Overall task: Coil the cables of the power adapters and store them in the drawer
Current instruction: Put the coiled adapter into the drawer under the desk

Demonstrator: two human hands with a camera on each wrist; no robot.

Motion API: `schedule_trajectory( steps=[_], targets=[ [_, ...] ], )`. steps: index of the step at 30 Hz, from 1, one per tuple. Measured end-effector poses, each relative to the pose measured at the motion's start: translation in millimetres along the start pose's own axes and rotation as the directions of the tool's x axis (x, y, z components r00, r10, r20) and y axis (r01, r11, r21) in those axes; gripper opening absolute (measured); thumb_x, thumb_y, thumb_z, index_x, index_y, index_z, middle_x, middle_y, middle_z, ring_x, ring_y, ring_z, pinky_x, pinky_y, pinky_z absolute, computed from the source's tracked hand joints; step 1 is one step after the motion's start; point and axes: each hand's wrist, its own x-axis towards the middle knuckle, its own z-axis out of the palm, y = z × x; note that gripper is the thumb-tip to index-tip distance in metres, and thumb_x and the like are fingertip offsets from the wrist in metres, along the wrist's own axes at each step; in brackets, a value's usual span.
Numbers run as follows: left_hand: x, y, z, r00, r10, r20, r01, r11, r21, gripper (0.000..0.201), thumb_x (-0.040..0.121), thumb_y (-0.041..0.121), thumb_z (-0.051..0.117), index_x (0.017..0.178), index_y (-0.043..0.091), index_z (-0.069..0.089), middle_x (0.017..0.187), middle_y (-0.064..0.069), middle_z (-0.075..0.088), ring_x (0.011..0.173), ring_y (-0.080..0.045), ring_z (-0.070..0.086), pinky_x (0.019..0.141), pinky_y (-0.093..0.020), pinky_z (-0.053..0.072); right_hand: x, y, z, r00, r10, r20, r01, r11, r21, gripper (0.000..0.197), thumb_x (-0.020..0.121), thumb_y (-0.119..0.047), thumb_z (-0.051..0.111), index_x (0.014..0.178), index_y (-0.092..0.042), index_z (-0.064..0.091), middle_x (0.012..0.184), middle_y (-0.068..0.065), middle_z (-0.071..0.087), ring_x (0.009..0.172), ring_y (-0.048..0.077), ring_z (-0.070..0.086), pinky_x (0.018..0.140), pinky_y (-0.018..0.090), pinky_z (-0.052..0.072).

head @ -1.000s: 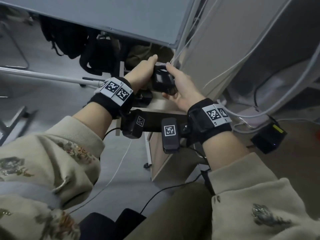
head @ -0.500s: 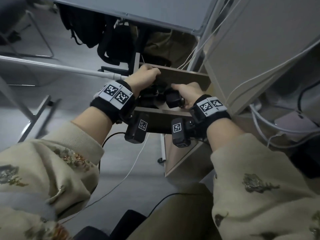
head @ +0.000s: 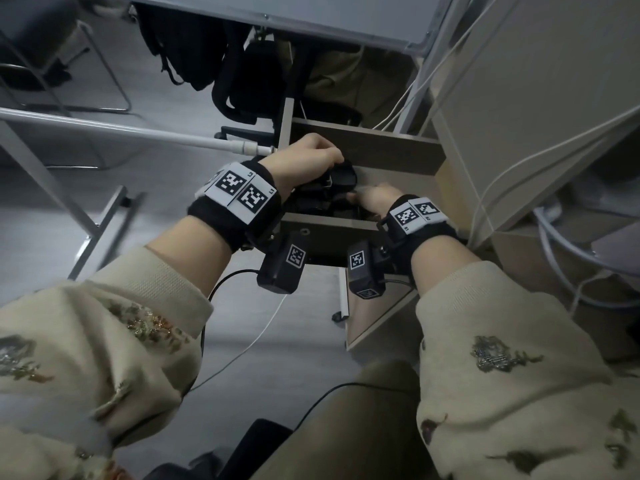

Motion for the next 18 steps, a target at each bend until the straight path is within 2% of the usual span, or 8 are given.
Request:
schedule_trajectory(
  steps=[3,4,7,9,11,14,16,18],
  targets=[
    [0.9,0.1,1.0,1.000,0.000,-0.004,0.000,1.000,0.025,0.027,0.096,0.028,0.055,0.122,0.019,0.057,0.109,-0.001,0.060,0.090,-0.007,0.056,0.073,-0.017,0.048,2.8,-1.2,2.4,0.999,-0.031,0.024,0.034,0.992,-0.124,0.049,0.104,-0.039,0.037,0.136,-0.005,0.049,0.136,0.019,0.052,0.124,0.036,0.051,0.101,0.041,0.040],
    [1.1,0.3,1.6,1.000,-0.001,-0.003,0.001,0.999,0.036,0.027,0.096,0.028,0.054,0.122,0.019,0.057,0.106,0.000,0.059,0.088,-0.006,0.055,0.071,-0.017,0.047,3.7,-1.5,3.0,0.999,-0.028,0.035,0.033,0.986,-0.161,0.050,0.104,-0.040,0.036,0.136,-0.004,0.049,0.137,0.019,0.052,0.127,0.035,0.049,0.103,0.040,0.038],
    [3.3,0.7,3.8,1.000,-0.010,0.006,0.009,0.998,0.067,0.027,0.097,0.029,0.055,0.122,0.020,0.056,0.100,0.003,0.057,0.085,-0.005,0.054,0.069,-0.018,0.046,3.4,0.2,4.0,0.998,-0.050,0.037,0.055,0.986,-0.156,0.051,0.104,-0.041,0.036,0.130,-0.002,0.053,0.117,0.013,0.058,0.110,0.028,0.052,0.087,0.031,0.035],
    [4.5,0.5,4.3,1.000,-0.008,0.012,0.007,0.995,0.100,0.029,0.096,0.030,0.055,0.123,0.020,0.056,0.101,0.003,0.057,0.088,-0.007,0.054,0.073,-0.020,0.047,3.6,3.0,5.9,0.999,-0.041,0.014,0.042,0.991,-0.126,0.050,0.103,-0.042,0.039,0.127,-0.002,0.055,0.110,0.014,0.057,0.102,0.027,0.054,0.080,0.028,0.032],
    [4.3,0.3,4.8,1.000,-0.011,0.008,0.010,0.993,0.121,0.029,0.095,0.032,0.056,0.122,0.020,0.057,0.105,0.001,0.059,0.095,-0.012,0.057,0.081,-0.025,0.050,3.9,4.7,10.5,0.998,-0.050,-0.041,0.048,0.997,-0.063,0.050,0.098,-0.047,0.047,0.121,-0.005,0.060,0.107,0.012,0.060,0.097,0.027,0.057,0.077,0.030,0.037],
    [1.7,1.7,6.9,1.000,-0.021,0.008,0.020,0.991,0.130,0.027,0.095,0.032,0.057,0.119,0.020,0.059,0.114,-0.005,0.063,0.102,-0.017,0.059,0.091,-0.031,0.051,-4.3,6.3,17.0,0.984,-0.055,-0.172,0.068,0.995,0.071,0.050,0.085,-0.054,0.060,0.107,-0.010,0.067,0.110,0.012,0.066,0.106,0.030,0.060,0.087,0.038,0.049],
    [-1.9,4.6,8.9,1.000,-0.025,0.014,0.023,0.992,0.128,0.026,0.095,0.033,0.057,0.117,0.019,0.058,0.115,-0.006,0.063,0.097,-0.016,0.058,0.087,-0.030,0.051,-12.4,7.6,17.6,0.963,-0.076,-0.260,0.109,0.987,0.115,0.040,0.085,-0.049,0.058,0.103,-0.015,0.069,0.108,0.010,0.068,0.105,0.031,0.061,0.090,0.042,0.051],
    [-7.3,8.5,11.6,0.999,-0.011,0.050,0.004,0.989,0.150,0.024,0.095,0.036,0.058,0.112,0.019,0.057,0.109,-0.004,0.062,0.092,-0.013,0.056,0.079,-0.025,0.049,-22.1,7.0,15.2,0.940,-0.092,-0.328,0.151,0.976,0.159,0.028,0.087,-0.042,0.056,0.098,-0.020,0.072,0.101,0.006,0.070,0.098,0.029,0.063,0.085,0.038,0.052]
  ],
)
